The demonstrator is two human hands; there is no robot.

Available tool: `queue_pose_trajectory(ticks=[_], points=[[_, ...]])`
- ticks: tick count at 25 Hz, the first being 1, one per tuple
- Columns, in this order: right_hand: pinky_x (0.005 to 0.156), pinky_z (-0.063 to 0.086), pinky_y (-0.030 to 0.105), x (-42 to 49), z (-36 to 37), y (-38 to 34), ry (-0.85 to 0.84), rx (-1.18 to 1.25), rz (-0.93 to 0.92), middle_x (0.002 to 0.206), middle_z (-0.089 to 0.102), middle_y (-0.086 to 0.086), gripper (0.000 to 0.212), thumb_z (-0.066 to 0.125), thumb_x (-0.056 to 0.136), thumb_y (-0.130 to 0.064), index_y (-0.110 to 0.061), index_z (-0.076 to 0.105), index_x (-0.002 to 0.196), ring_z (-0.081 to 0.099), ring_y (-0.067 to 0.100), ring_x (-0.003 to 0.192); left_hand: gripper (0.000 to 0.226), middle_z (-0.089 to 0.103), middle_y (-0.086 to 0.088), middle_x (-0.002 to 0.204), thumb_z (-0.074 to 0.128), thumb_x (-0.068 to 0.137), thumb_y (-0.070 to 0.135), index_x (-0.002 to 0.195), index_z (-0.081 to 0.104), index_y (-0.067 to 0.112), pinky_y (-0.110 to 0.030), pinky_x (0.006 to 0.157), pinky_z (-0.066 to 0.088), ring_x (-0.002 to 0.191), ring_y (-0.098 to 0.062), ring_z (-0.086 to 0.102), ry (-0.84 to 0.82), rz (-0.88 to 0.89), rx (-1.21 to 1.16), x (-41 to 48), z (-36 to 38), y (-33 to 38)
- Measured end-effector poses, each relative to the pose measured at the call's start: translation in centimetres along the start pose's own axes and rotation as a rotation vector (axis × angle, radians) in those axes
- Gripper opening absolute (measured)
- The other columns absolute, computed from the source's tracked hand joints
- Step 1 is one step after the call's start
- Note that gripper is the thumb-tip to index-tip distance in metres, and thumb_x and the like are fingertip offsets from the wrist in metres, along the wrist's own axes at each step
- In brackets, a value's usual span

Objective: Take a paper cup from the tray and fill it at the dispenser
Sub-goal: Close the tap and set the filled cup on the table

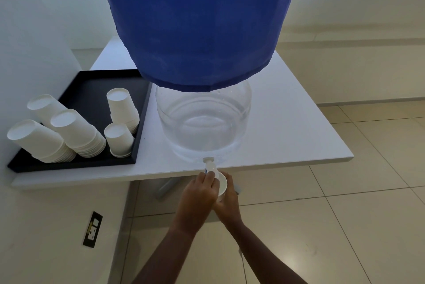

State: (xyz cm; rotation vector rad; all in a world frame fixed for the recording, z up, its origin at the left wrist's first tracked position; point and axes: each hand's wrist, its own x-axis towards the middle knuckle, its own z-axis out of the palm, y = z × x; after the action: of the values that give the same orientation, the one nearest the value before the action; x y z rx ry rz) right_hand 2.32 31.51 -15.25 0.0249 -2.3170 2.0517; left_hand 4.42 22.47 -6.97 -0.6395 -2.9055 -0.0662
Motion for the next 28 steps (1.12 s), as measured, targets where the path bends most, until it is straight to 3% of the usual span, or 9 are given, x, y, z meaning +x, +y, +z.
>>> queue_pose_trajectory(ticks=[4, 7, 12, 19, 22, 25, 28], points=[[0.081, 0.052, 0.033, -0.7, -1.1, 0.6, 0.003, -0.012, 0.035, 0.106, 0.058, 0.004, 0.057, 0.077, 0.058, -0.018, -0.033, 0.044, 0.103, 0.059, 0.02, 0.097, 0.052, 0.077, -0.011, 0.08, 0.096, 0.037, 0.012, 0.084, 0.076, 0.002, -0.025, 0.057, 0.064, 0.068, -0.019, 0.075, 0.07, -0.164, -0.14, -0.8, 1.2, 0.2], [0.083, 0.051, 0.035, -1.3, -2.4, 1.3, 0.033, -0.026, 0.06, 0.106, 0.059, 0.002, 0.06, 0.077, 0.058, -0.013, -0.035, 0.045, 0.103, 0.058, 0.018, 0.099, 0.042, 0.075, -0.017, 0.086, 0.09, 0.052, 0.001, 0.09, 0.073, -0.004, -0.033, 0.06, 0.065, 0.075, -0.026, 0.074, 0.144, -0.288, -0.256, -1.0, 1.9, 0.9], [0.077, 0.048, 0.025, -1.3, -6.5, 1.1, 0.133, -0.038, 0.08, 0.103, 0.057, -0.009, 0.062, 0.074, 0.053, -0.019, -0.04, 0.043, 0.102, 0.056, 0.007, 0.096, 0.036, 0.072, -0.022, 0.097, 0.078, 0.067, -0.007, 0.102, 0.069, -0.007, -0.042, 0.073, 0.063, 0.09, -0.033, 0.071, 0.213, -0.427, -0.289, 0.0, 2.6, 2.8], [0.08, 0.047, 0.026, 3.2, -12.3, -2.2, 0.256, -0.103, -0.034, 0.104, 0.053, -0.016, 0.069, 0.081, 0.056, -0.02, -0.041, 0.038, 0.107, 0.054, 0.005, 0.097, 0.035, 0.072, -0.02, 0.099, 0.074, 0.067, -0.007, 0.102, 0.07, -0.003, -0.042, 0.075, 0.063, 0.093, -0.033, 0.07, 0.215, -0.398, -0.226, 2.9, 3.0, 5.0], [0.085, 0.048, 0.036, 6.2, -13.5, -3.2, 0.284, -0.12, -0.035, 0.108, 0.052, -0.003, 0.071, 0.08, 0.055, -0.027, -0.027, 0.041, 0.114, 0.052, 0.018, 0.102, 0.041, 0.073, -0.02, 0.097, 0.08, 0.059, -0.006, 0.099, 0.071, -0.003, -0.042, 0.074, 0.063, 0.091, -0.032, 0.071, 0.196, -0.384, -0.228, 4.1, 3.1, 5.6], [0.092, 0.047, 0.047, 8.8, -14.1, -2.8, 0.294, -0.14, 0.006, 0.112, 0.05, 0.001, 0.075, 0.084, 0.06, -0.017, -0.019, 0.039, 0.119, 0.049, 0.028, 0.108, 0.044, 0.073, -0.02, 0.095, 0.083, 0.054, -0.005, 0.096, 0.072, -0.003, -0.042, 0.07, 0.064, 0.087, -0.032, 0.073, 0.174, -0.376, -0.227, 5.4, 3.3, 5.8], [0.093, 0.045, 0.046, 10.6, -14.1, -2.1, 0.315, -0.138, 0.052, 0.112, 0.048, 0.001, 0.075, 0.083, 0.061, -0.015, -0.018, 0.038, 0.121, 0.048, 0.031, 0.111, 0.047, 0.075, -0.019, 0.093, 0.086, 0.05, -0.002, 0.095, 0.073, -0.001, -0.039, 0.067, 0.064, 0.085, -0.03, 0.074, 0.131, -0.373, -0.24, 6.4, 3.5, 6.0]])
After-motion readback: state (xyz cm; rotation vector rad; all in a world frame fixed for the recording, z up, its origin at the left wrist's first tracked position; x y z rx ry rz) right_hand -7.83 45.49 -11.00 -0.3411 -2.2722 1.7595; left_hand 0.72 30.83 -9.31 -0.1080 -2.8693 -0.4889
